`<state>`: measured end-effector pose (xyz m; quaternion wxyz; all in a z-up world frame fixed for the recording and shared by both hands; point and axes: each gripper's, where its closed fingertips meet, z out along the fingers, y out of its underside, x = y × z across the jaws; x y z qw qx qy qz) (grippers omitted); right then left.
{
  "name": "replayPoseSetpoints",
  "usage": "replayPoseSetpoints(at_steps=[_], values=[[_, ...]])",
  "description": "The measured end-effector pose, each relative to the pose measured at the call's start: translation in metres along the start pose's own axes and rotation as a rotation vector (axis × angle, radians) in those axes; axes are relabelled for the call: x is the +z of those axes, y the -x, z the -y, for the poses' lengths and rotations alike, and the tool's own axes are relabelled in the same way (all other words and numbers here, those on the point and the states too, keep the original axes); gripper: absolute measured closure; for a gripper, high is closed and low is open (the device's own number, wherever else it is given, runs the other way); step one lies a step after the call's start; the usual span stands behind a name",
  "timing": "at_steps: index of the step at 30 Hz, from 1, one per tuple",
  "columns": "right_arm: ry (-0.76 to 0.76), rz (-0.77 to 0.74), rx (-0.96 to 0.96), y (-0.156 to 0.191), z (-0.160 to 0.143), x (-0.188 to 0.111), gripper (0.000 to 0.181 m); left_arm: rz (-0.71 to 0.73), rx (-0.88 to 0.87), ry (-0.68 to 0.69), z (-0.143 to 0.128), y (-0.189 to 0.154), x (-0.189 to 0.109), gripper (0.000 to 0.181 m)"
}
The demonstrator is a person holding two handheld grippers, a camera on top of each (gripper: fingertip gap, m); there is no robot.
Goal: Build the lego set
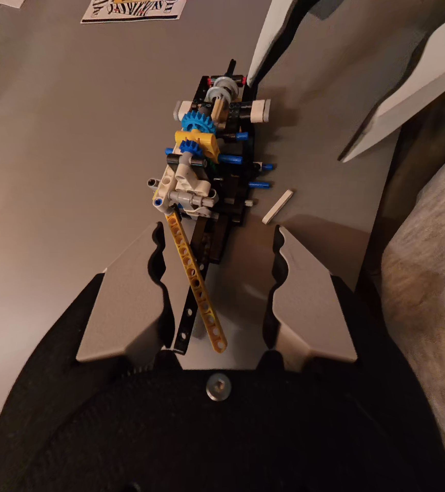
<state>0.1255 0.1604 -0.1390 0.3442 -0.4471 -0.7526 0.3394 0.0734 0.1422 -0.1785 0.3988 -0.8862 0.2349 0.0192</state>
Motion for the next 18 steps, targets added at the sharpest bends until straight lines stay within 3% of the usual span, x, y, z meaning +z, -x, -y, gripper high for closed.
replayPoseSetpoints(at_steps=[2, 4, 7, 10, 15, 18], values=[[-0.066, -0.038, 0.013, -0.012, 0.006, -0.008, 0.111, -0.004, -0.002, 0.001, 0.001, -0.001, 0.0, 0.1], [-0.114, -0.064, 0.057, -0.028, 0.008, -0.012, 0.093, -0.015, -0.002, 0.002, 0.002, -0.003, 0.0, 0.1], [-0.043, 0.016, 0.149, -0.04, -0.012, 0.003, 0.057, -0.018, 0.005, 0.015, 0.0, -0.005, 0.001, 0.1], [0.053, 0.098, 0.138, -0.033, -0.029, 0.021, 0.038, -0.023, 0.003, 0.023, -0.002, -0.005, 0.001, 0.1], [0.09, 0.053, -0.037, -0.017, -0.032, 0.032, 0.052, -0.013, -0.004, 0.015, -0.002, -0.003, -0.002, 0.1], [0.075, 0.037, -0.044, -0.015, -0.029, 0.029, 0.065, -0.015, -0.007, 0.019, -0.004, -0.002, -0.001, 0.099]])
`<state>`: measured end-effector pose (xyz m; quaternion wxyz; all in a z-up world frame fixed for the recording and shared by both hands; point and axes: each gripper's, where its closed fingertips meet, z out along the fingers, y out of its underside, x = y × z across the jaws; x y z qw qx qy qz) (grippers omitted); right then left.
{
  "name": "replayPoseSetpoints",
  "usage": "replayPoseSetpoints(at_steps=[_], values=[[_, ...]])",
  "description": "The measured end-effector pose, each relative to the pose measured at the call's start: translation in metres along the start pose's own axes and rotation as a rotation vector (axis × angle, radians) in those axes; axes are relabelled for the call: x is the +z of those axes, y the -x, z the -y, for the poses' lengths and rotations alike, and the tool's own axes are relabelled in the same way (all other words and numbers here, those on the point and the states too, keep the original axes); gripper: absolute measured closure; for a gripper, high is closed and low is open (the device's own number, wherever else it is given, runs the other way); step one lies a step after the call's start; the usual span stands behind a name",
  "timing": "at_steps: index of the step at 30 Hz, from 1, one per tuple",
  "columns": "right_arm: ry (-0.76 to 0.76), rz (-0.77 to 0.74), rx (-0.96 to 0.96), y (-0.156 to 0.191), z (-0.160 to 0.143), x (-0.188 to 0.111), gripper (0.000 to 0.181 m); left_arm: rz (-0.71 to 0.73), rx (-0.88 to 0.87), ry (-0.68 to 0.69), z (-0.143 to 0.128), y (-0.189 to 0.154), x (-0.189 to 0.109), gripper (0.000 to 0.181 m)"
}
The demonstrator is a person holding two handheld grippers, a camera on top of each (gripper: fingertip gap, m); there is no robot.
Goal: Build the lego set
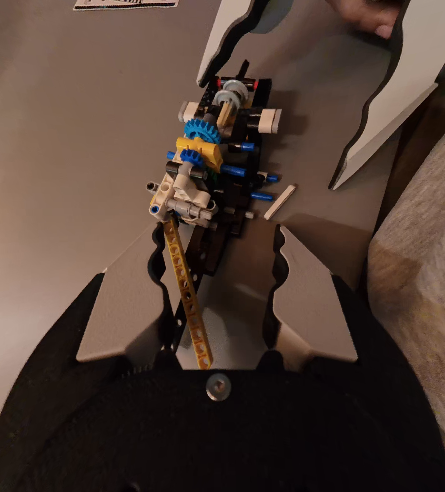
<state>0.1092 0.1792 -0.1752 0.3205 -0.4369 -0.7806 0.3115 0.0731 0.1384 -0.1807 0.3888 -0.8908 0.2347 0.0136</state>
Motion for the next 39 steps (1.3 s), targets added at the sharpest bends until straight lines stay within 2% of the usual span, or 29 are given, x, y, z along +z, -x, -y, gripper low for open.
replayPoseSetpoints(at_steps=[5, 10, 13, 18, 24, 39], values=[[0.015, -0.034, 0.037, -0.004, -0.004, -0.002, 0.064, -0.006, -0.008, -0.004, 0.0, 0.0, 0.0, 0.1], [-0.045, -0.062, 0.099, -0.006, 0.014, 0.0, 0.05, -0.001, -0.009, -0.004, 0.001, 0.0, -0.001, 0.1], [-0.014, -0.07, 0.116, -0.009, 0.008, 0.008, 0.049, 0.0, -0.011, -0.005, 0.001, 0.0, 0.0, 0.1], [0.014, -0.048, 0.073, -0.01, 0.004, 0.012, 0.058, -0.002, -0.012, -0.014, 0.003, 0.0, 0.004, 0.099], [0.019, -0.029, 0.082, -0.01, 0.003, 0.012, 0.076, -0.01, -0.021, -0.023, 0.004, 0.001, 0.006, 0.099], [0.041, 0.011, 0.098, -0.007, 0.0, 0.014, 0.085, -0.014, -0.028, -0.037, 0.006, 0.002, 0.006, 0.1]])
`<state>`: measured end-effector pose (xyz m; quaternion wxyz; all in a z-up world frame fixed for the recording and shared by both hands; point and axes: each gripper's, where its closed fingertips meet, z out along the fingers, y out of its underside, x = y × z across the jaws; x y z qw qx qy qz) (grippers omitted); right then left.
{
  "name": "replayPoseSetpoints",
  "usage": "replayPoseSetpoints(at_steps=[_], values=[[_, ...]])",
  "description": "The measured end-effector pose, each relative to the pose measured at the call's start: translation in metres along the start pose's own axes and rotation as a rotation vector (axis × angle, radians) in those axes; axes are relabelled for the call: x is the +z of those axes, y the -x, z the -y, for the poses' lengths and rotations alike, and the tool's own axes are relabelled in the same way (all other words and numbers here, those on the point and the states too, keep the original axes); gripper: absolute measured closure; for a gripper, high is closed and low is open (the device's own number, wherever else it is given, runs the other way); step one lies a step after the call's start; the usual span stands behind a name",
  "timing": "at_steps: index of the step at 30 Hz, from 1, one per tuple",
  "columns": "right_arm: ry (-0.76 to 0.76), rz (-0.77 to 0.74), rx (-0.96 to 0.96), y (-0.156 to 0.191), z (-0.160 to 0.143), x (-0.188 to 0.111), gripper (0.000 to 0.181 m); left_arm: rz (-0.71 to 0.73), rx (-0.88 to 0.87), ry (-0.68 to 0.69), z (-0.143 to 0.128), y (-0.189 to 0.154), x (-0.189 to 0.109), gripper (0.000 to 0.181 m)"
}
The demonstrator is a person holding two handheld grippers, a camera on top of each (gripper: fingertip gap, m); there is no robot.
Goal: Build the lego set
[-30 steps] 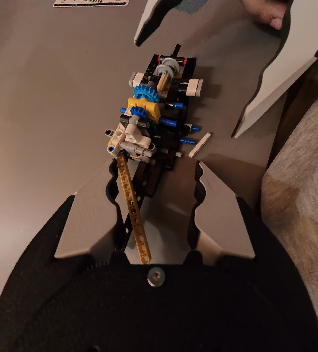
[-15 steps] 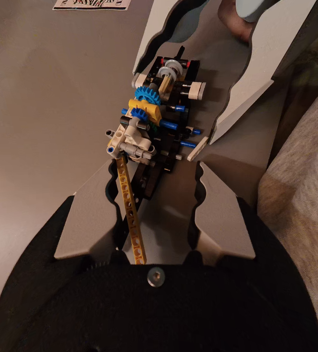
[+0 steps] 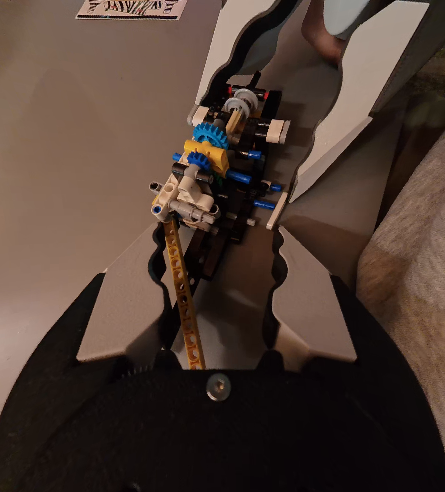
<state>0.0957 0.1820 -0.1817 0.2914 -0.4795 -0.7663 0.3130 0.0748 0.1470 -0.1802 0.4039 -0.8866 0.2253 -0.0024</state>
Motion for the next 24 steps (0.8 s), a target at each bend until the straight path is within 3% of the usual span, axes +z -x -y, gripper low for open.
replayPoseSetpoints(at_steps=[24], values=[[0.009, 0.026, 0.019, 0.002, 0.0007, 0.0013, 0.085, 0.011, 0.017, -0.008, 0.0015, -0.0021, 0.0014, 0.099]])
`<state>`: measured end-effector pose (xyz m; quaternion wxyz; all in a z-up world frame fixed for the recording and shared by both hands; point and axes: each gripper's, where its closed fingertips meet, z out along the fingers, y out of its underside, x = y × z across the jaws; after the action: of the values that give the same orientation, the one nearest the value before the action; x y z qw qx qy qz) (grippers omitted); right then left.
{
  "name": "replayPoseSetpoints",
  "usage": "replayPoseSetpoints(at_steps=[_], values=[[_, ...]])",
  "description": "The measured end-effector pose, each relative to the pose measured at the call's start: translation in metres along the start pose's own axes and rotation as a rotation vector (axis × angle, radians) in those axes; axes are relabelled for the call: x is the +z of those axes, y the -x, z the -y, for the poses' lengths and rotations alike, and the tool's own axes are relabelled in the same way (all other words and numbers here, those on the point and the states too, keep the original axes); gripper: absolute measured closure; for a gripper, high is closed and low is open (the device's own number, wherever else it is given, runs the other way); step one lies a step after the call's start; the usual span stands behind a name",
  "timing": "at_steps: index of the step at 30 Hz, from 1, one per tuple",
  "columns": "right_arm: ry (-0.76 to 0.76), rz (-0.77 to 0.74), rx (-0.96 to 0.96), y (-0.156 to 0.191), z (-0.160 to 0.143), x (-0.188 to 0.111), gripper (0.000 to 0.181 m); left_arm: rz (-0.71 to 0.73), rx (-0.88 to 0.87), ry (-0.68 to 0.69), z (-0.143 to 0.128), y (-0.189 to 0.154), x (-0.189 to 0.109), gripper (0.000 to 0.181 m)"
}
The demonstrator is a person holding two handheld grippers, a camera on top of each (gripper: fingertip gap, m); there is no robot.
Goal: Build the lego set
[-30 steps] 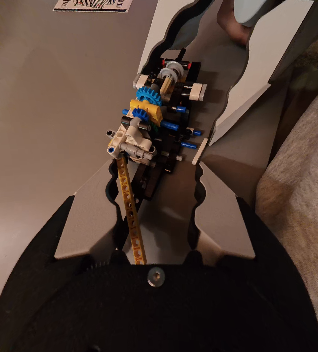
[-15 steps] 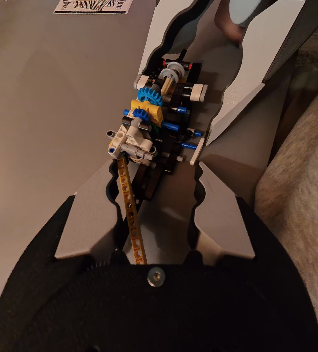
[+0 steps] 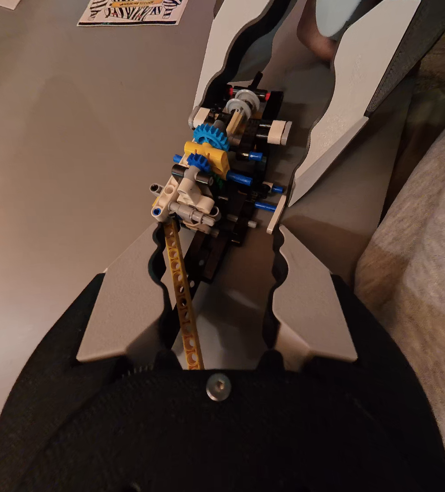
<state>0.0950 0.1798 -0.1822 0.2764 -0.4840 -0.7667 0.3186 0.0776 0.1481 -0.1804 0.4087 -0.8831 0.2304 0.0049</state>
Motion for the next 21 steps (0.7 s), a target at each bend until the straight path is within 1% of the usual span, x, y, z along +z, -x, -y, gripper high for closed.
replayPoseSetpoints(at_steps=[8, 10, 12, 18, 21], values=[[-0.002, 0.008, 0.004, 0.0, 0.001, 0.0, 0.084, 0.004, 0.004, -0.006, 0.0, 0.001, 0.0, 0.099], [-0.007, 0.023, 0.005, 0.002, 0.001, 0.0, 0.081, 0.005, 0.003, -0.006, 0.001, 0.001, 0.0, 0.099], [-0.023, 0.047, 0.015, 0.005, 0.003, -0.003, 0.077, 0.003, 0.002, -0.008, 0.0, 0.001, 0.001, 0.099], [-0.133, 0.12, 0.08, 0.005, 0.016, -0.021, 0.075, -0.009, -0.007, -0.012, 0.0, 0.001, 0.0, 0.1], [-0.104, 0.094, 0.075, -0.001, 0.009, -0.02, 0.076, -0.01, -0.007, -0.018, 0.001, 0.001, -0.001, 0.099]])
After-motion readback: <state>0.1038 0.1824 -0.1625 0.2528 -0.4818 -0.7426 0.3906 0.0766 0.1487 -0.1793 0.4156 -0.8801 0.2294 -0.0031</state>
